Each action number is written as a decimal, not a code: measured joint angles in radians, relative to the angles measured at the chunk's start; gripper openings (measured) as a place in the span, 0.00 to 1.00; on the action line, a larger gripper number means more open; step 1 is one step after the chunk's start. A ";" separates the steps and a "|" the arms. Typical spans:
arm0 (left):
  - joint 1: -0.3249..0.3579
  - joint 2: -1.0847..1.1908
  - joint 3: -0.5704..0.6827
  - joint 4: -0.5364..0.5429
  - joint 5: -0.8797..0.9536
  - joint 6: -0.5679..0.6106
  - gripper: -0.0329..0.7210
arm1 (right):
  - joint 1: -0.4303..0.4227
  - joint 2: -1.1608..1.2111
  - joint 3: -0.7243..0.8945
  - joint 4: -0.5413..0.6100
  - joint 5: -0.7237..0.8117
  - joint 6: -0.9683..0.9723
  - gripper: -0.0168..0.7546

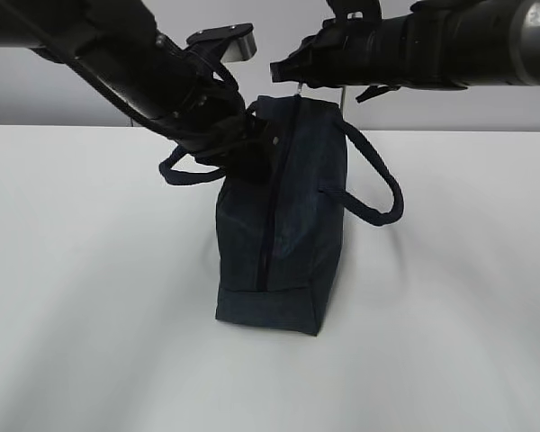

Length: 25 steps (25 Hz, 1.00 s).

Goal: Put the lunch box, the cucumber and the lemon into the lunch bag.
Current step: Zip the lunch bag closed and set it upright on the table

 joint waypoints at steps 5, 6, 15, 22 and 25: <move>0.002 -0.040 0.000 0.033 0.045 0.018 0.04 | -0.008 0.000 0.000 0.000 -0.002 0.023 0.02; 0.002 -0.049 0.000 0.035 0.052 0.024 0.04 | -0.008 0.000 0.002 0.000 -0.002 0.025 0.02; 0.004 -0.062 0.000 0.048 0.162 0.051 0.04 | -0.008 0.000 0.052 0.000 -0.004 0.032 0.02; 0.004 -0.062 0.000 -0.006 0.229 0.119 0.04 | -0.008 -0.014 0.069 0.000 0.002 0.101 0.02; 0.006 -0.062 0.000 -0.015 0.243 0.127 0.04 | -0.008 -0.018 0.079 0.000 0.004 0.112 0.02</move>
